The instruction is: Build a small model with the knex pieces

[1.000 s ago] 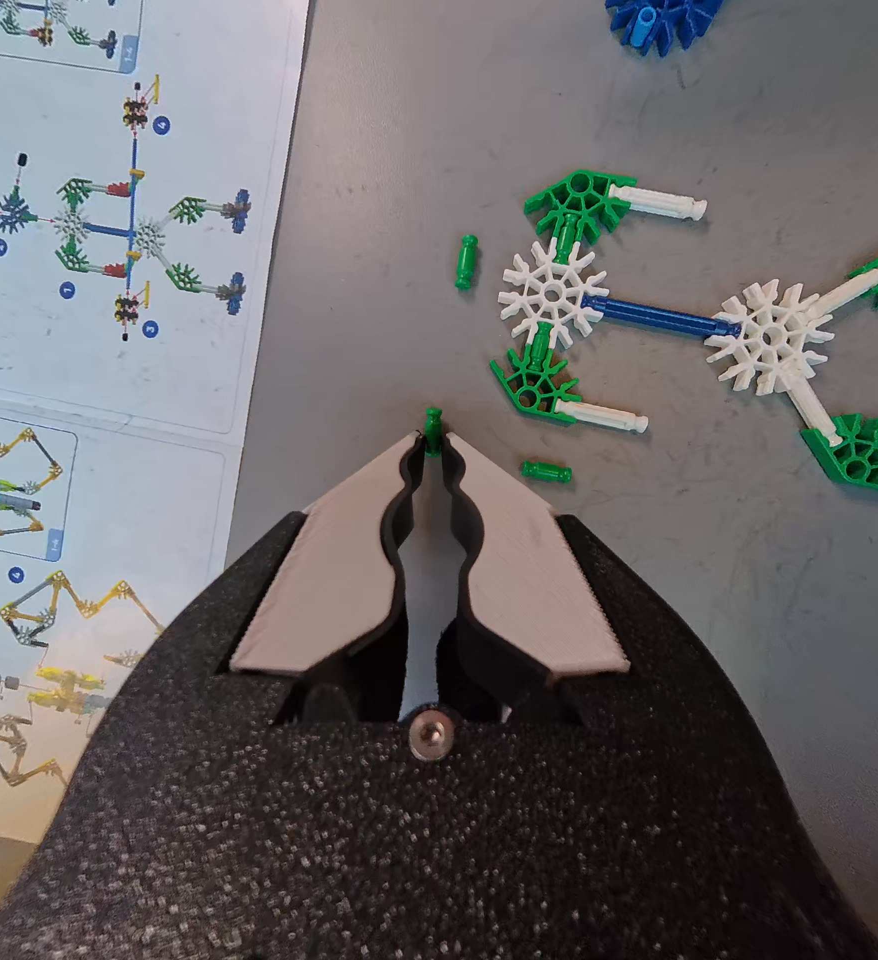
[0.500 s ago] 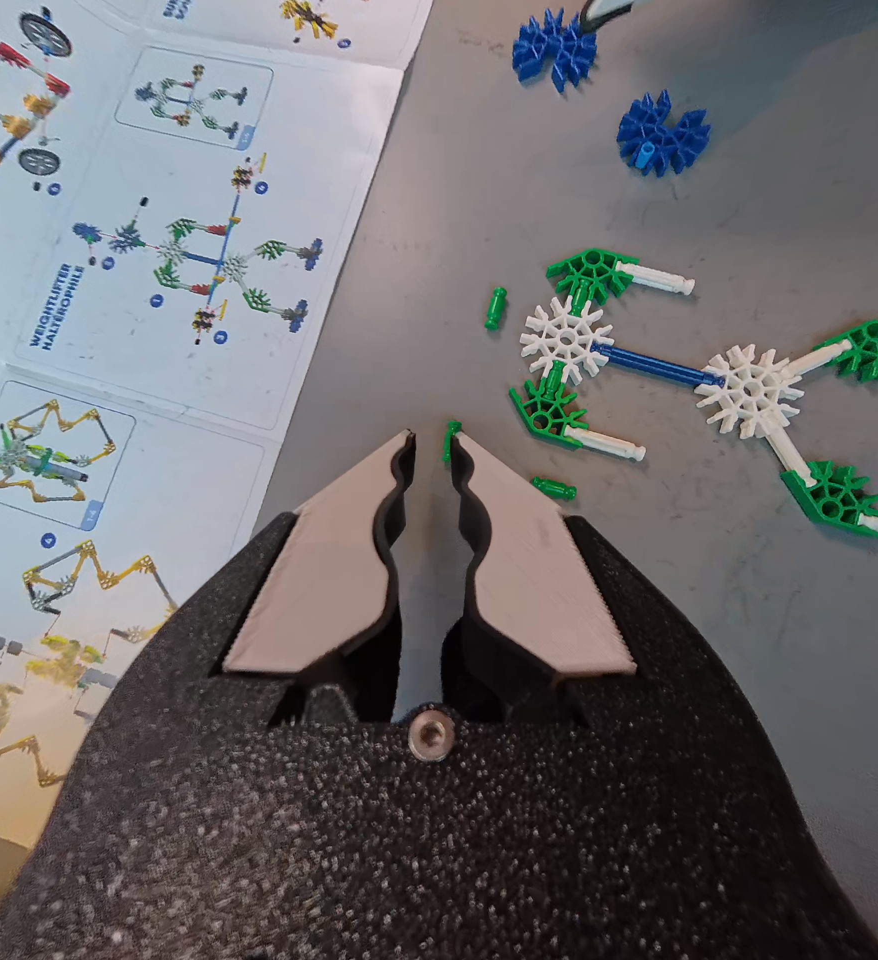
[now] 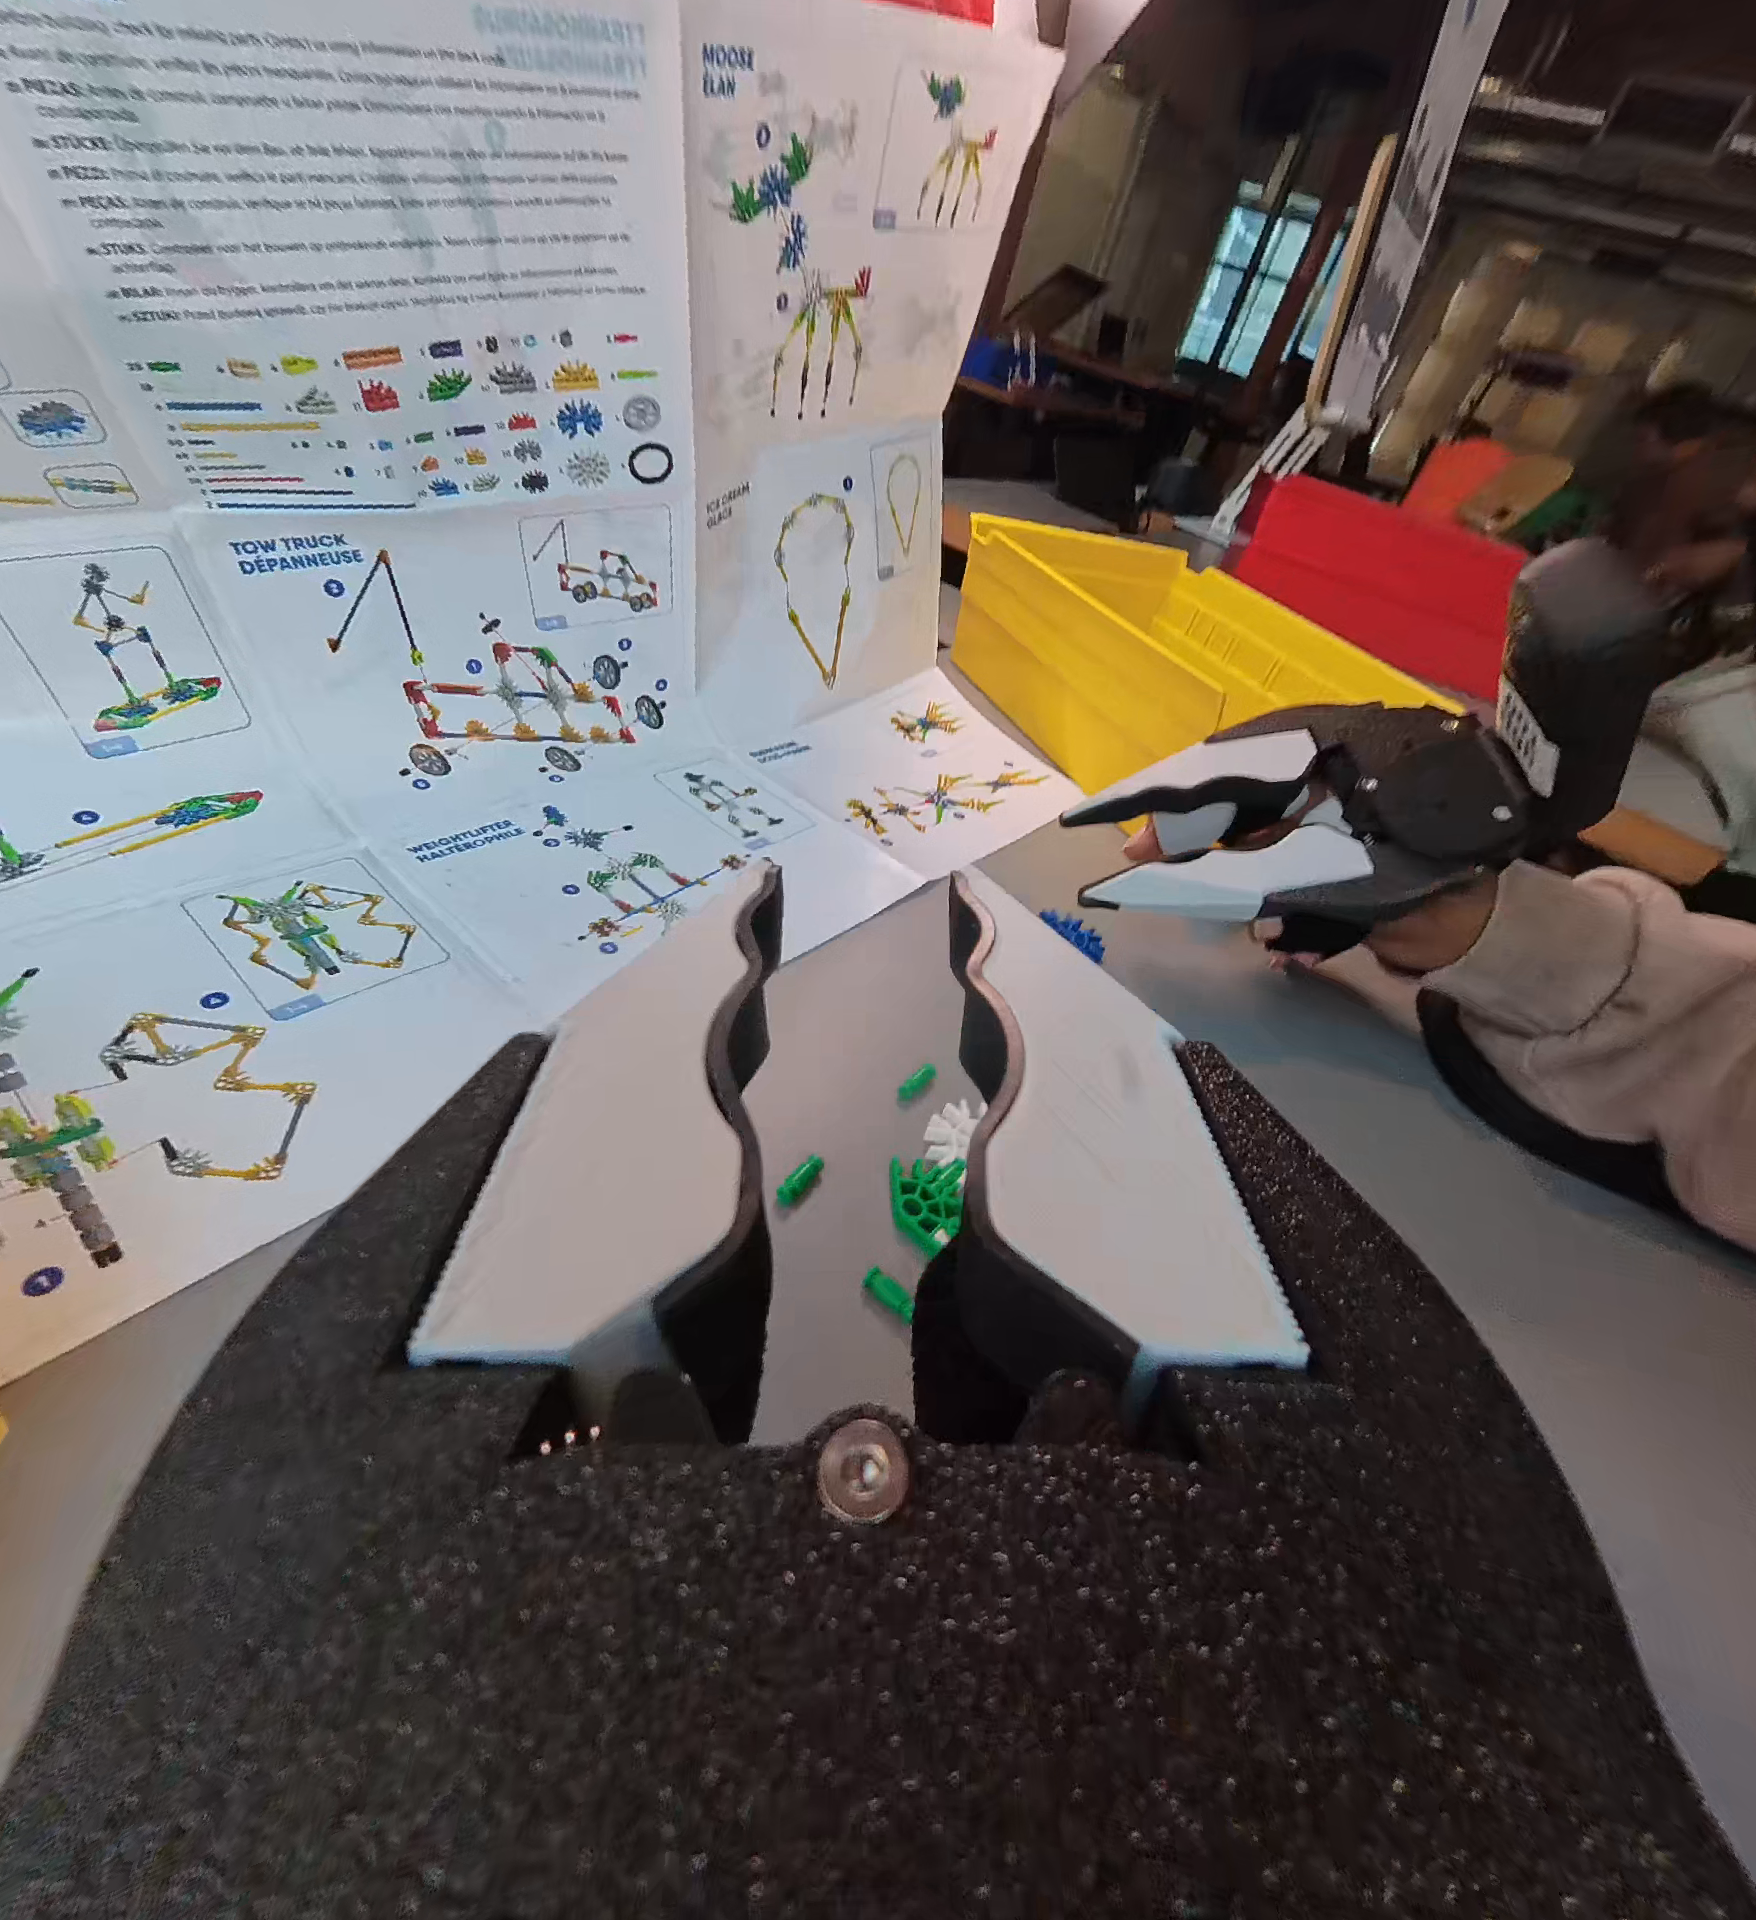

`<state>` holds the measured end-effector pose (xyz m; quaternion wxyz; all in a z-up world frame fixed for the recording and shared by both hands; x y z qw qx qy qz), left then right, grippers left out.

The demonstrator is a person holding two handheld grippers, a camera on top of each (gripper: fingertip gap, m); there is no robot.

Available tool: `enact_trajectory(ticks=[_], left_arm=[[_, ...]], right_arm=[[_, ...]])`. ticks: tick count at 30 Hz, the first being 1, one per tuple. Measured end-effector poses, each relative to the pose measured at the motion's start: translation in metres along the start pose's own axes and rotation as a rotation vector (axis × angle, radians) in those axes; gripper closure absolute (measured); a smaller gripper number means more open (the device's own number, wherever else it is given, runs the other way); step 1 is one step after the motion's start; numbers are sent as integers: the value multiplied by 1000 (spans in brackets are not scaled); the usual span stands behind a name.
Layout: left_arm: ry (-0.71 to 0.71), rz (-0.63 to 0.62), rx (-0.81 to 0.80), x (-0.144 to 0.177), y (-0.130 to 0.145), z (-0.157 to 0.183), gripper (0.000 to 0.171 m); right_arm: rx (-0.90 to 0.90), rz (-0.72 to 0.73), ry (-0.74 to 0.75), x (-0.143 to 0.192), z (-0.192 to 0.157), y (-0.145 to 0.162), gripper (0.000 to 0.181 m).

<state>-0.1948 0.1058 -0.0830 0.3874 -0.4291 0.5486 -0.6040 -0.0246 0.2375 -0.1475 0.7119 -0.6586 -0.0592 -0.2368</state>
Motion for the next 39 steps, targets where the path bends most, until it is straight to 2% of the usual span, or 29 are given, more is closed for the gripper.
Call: enact_trajectory(ticks=[2,5,8,13,18,39], left_arm=[[-10,49,28,4,-5,2,141],[-66,92,-34,9,-5,-5,142],[-119,78,-114,15,4,-13,142],[-129,18,-214,20,14,-15,137],[-99,-24,-175,17,24,-19,126],[-2,-16,-109,11,32,-13,136]], right_arm=[[-5,4,5,0,1,0,148],[-3,9,15,0,3,-1,146],[3,16,26,1,4,-1,144],[-3,36,44,2,7,-4,138],[-15,52,65,3,9,-6,135],[-22,84,52,5,8,-10,138]])
Point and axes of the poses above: each gripper's, where its closed fingertips meet, x back along the fingers, y out of its underside, z = x × y across the jaws, the point moved 3 cm from there along x, back along the fingers, and after that the axes turned 13 degrees about -x, right-handed, at the moved point
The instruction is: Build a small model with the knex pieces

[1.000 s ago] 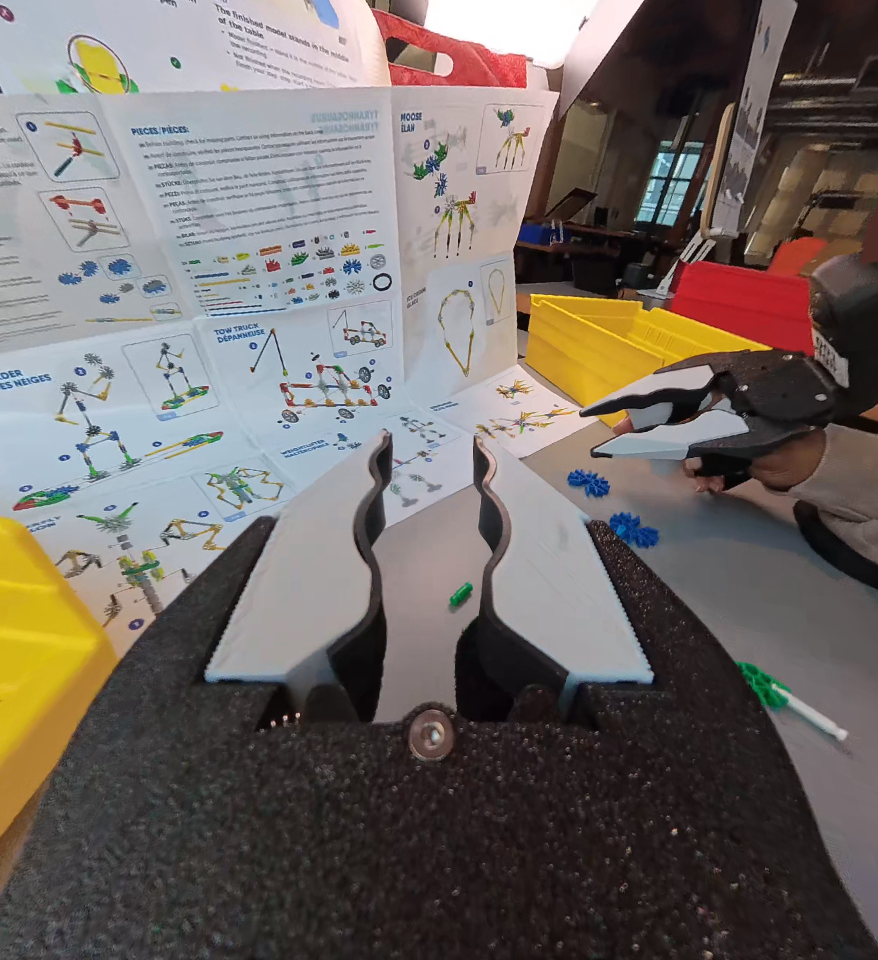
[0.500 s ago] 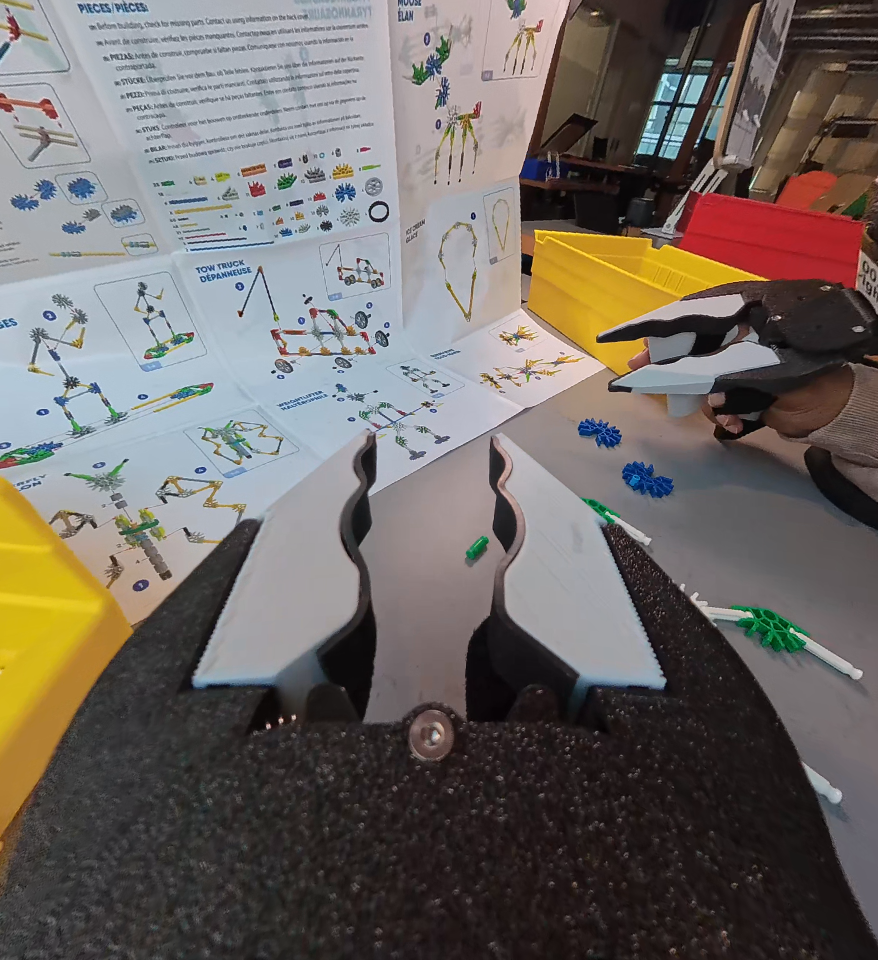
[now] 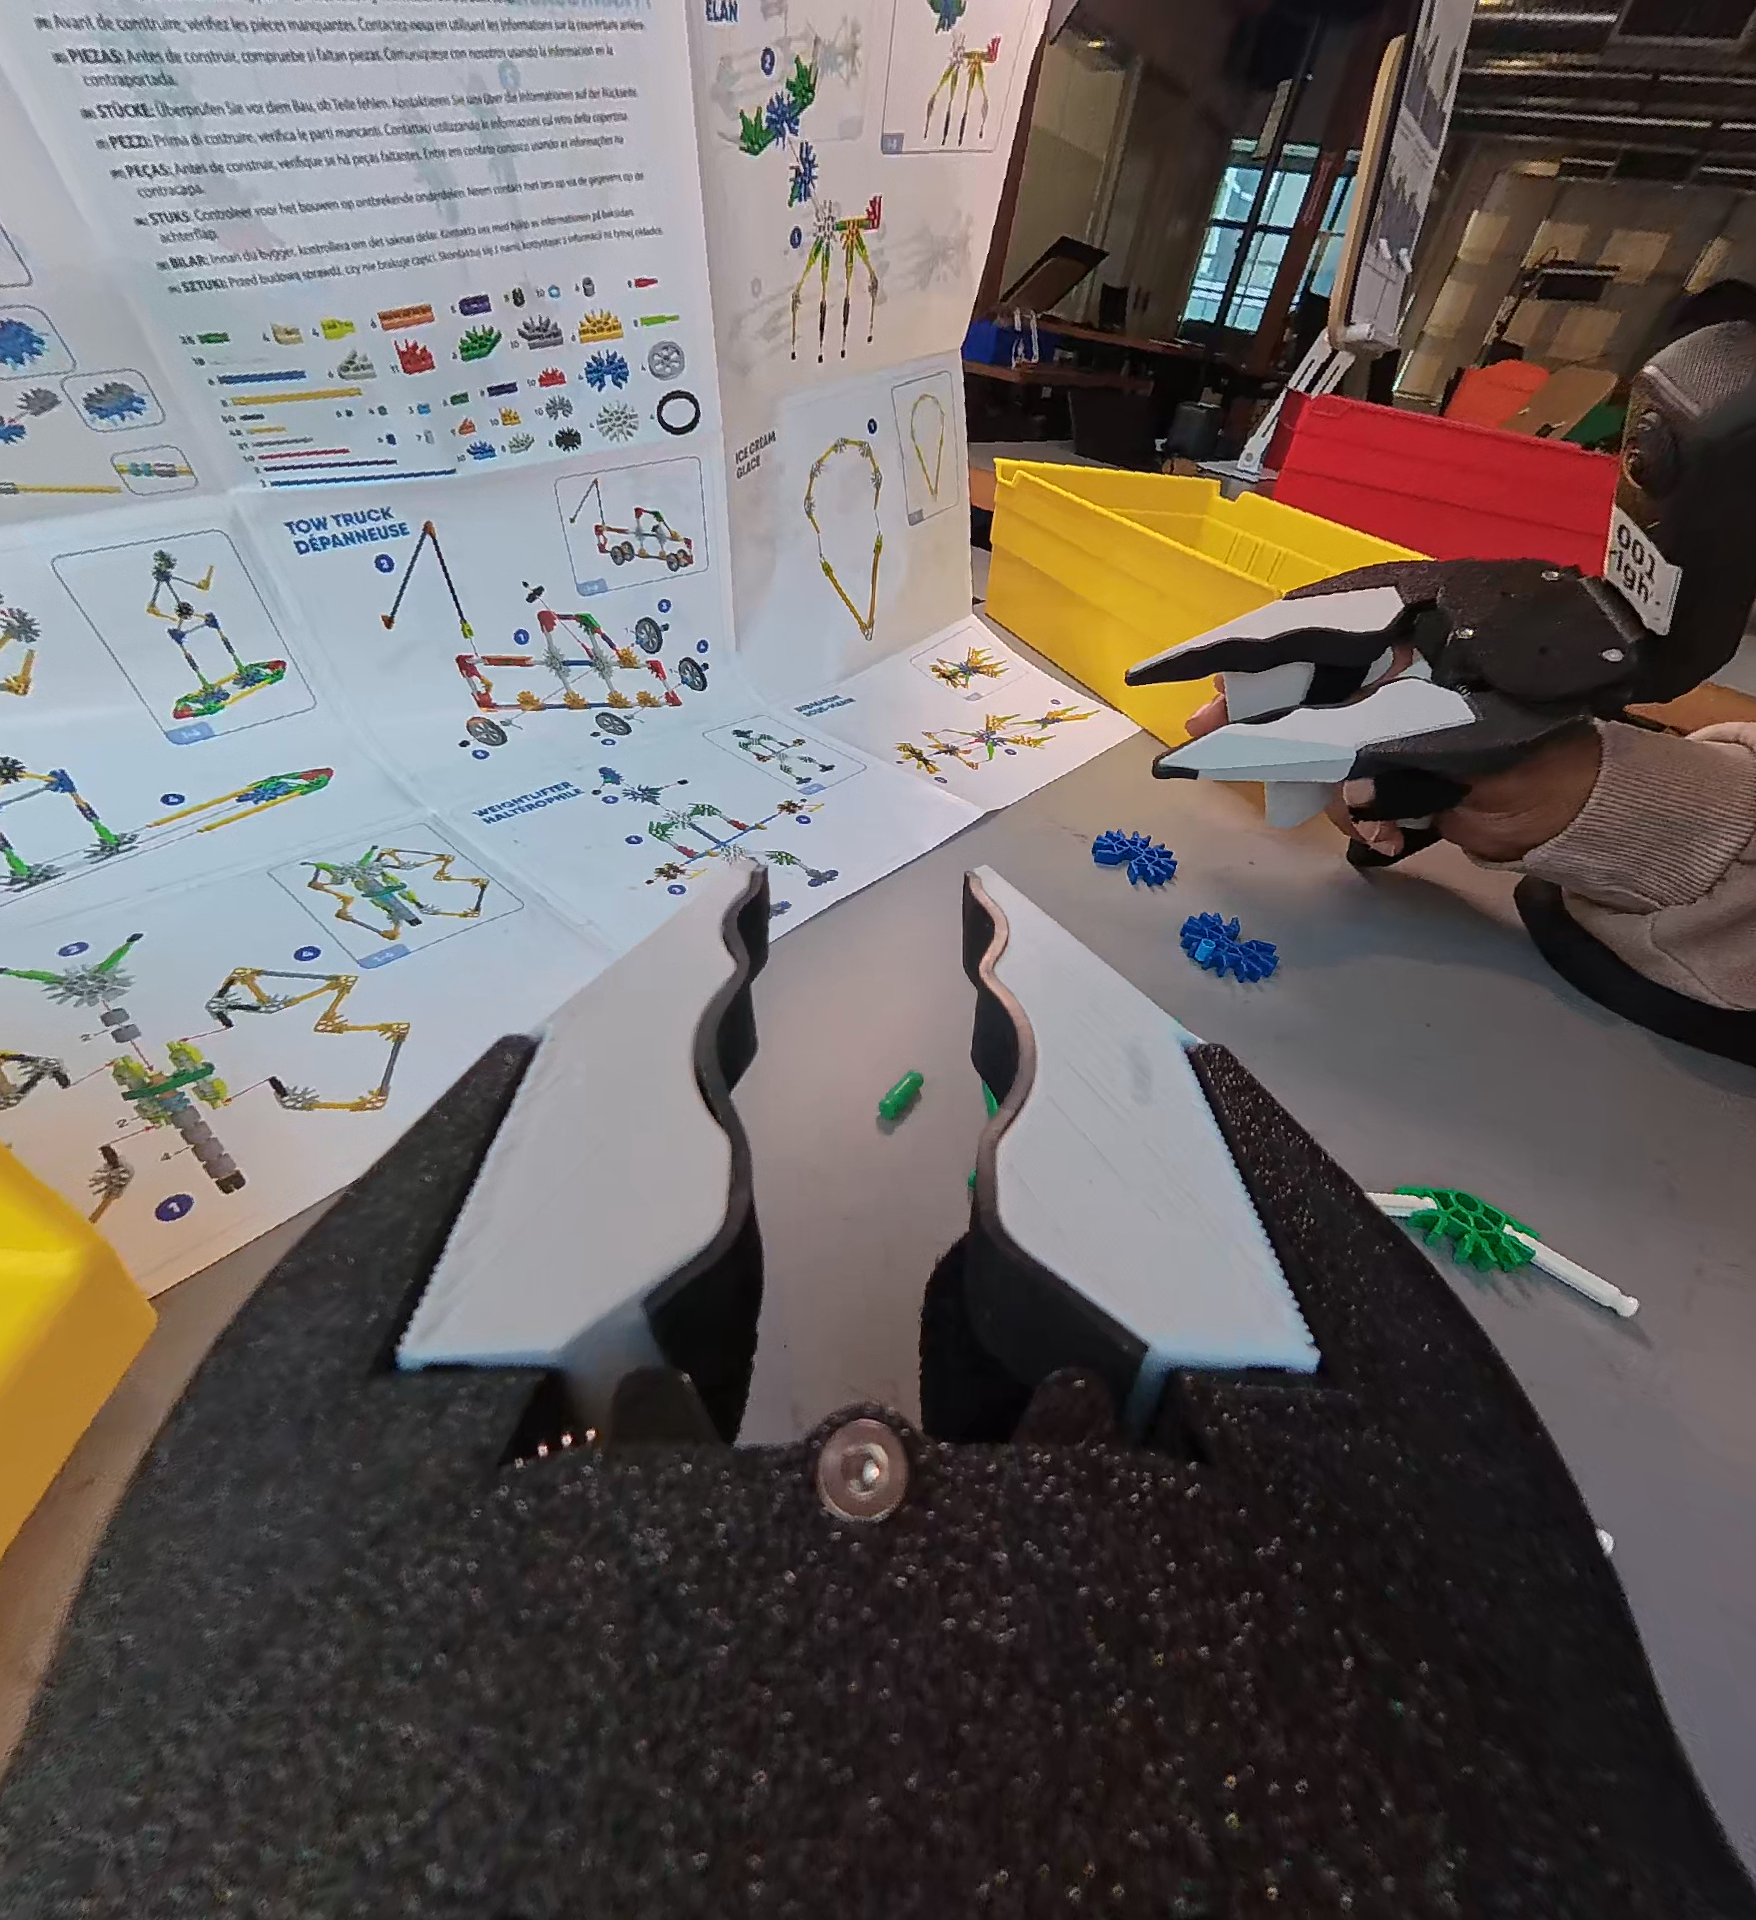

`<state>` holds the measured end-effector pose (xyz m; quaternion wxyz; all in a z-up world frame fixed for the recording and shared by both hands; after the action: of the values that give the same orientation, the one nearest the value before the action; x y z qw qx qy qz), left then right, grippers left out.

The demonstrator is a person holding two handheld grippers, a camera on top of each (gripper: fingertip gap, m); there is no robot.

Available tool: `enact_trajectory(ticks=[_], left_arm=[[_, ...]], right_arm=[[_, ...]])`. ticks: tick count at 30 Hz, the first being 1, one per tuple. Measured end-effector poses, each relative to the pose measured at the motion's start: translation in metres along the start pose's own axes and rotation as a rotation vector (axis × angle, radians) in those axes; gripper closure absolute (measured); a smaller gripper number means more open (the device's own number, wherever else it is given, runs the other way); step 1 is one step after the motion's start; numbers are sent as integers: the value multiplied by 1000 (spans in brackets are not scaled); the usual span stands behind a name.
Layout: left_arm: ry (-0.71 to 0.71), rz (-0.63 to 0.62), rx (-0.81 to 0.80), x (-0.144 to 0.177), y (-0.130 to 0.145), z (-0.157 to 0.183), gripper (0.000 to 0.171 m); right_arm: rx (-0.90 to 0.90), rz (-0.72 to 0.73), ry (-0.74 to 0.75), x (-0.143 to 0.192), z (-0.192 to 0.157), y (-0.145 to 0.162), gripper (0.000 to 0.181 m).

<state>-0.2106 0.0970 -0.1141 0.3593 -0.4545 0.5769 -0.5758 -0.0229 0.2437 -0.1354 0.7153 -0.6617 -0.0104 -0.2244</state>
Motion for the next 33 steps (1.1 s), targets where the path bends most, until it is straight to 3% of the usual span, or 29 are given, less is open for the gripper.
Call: enact_trajectory(ticks=[10,17,19,23,25,27,30,33], left_arm=[[-43,15,-60,-1,-1,-1,137],[-50,40,-112,-1,-3,-1,145],[-55,49,-118,0,-5,-1,145],[-52,58,-112,0,-9,0,149],[-39,49,-104,0,-9,2,150],[-39,35,-103,-1,-9,2,151],[-50,30,-112,1,-9,2,151],[-60,34,-117,3,-9,0,151]], right_arm=[[-89,220,61,28,19,-39,145],[-95,274,159,41,40,-48,145],[-68,289,230,54,59,-55,146],[-124,241,377,88,136,-65,163],[-134,117,434,94,180,-55,168],[-186,-148,380,82,210,-23,164],[-164,-503,297,60,230,32,157],[-110,-643,249,39,238,64,158]])
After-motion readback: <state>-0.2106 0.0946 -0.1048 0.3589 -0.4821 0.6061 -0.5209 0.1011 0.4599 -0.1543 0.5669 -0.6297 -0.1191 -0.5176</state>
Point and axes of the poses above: each gripper's, where its closed fingertips meet, x back along the fingers, y out of its underside, z = x × y across the jaws, the point moved 3 cm from there along x, back along the fingers, and after that the axes turned 13 degrees about -x, right-handed, at the moved point
